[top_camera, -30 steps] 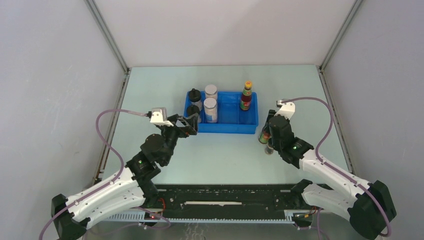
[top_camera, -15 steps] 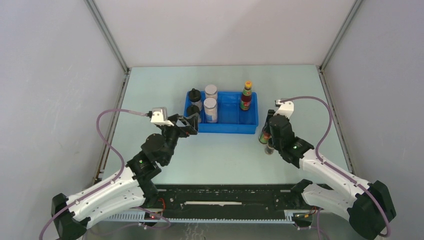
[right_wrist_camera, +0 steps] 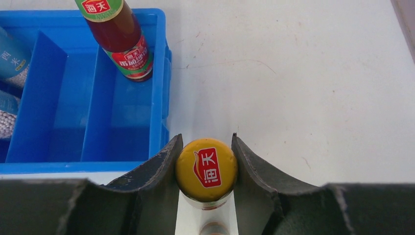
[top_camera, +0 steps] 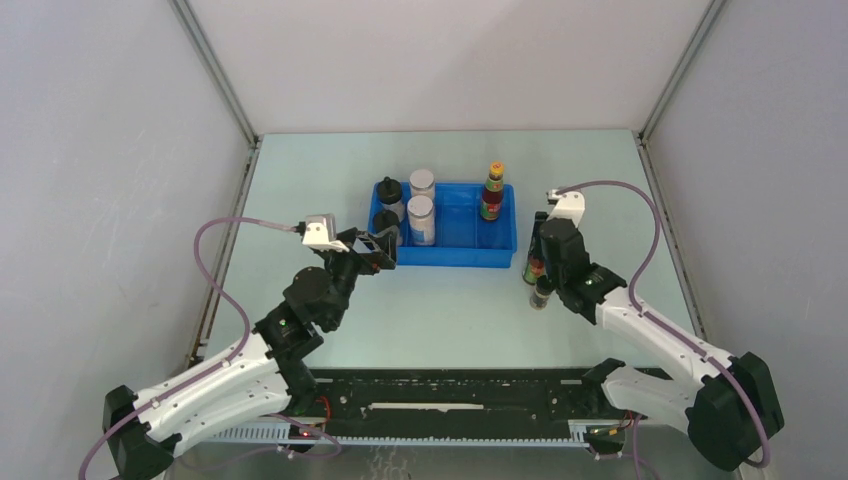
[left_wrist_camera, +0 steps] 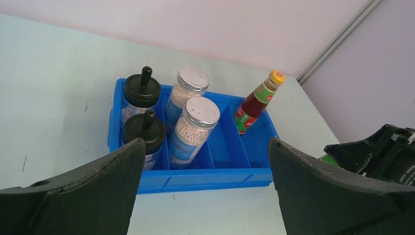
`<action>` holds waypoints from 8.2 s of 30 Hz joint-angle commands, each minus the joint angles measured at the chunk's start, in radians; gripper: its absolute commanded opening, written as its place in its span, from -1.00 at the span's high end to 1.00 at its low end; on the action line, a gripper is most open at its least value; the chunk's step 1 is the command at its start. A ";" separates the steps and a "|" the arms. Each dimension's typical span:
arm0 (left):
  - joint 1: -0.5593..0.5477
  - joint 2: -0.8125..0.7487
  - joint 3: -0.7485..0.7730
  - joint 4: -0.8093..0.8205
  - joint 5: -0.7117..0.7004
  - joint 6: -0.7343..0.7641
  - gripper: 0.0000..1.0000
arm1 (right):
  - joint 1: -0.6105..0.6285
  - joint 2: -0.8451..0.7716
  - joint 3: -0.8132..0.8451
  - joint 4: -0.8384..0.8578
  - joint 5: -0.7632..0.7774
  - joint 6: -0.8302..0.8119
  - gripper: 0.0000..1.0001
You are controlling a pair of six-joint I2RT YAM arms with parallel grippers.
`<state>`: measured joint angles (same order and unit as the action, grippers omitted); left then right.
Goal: Organize the condiment bottles
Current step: Pick up the bottle from the center of the board, then place the bottle at the center of the board, then pick up the bottle from the center of the board.
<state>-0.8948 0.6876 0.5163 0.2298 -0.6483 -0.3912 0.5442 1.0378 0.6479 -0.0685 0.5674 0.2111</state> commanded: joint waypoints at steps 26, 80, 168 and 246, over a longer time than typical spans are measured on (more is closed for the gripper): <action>-0.006 0.100 0.138 0.113 0.008 0.124 -1.00 | -0.141 0.324 0.340 0.272 -0.114 -0.108 1.00; -0.004 0.096 0.108 0.134 0.075 0.106 -1.00 | -0.209 0.545 0.402 0.378 -0.098 -0.101 -0.13; -0.009 -0.078 0.077 -0.281 0.122 -0.215 -0.98 | 0.125 0.074 0.179 -0.771 0.027 0.768 -0.29; -0.009 -0.098 0.122 -0.301 0.050 -0.171 -0.98 | 0.203 0.263 0.648 -0.601 0.055 0.329 1.00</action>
<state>-0.8974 0.5888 0.5983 -0.0780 -0.5735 -0.5858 0.7403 1.2530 1.2106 -0.7483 0.6216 0.6235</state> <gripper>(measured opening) 0.993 0.497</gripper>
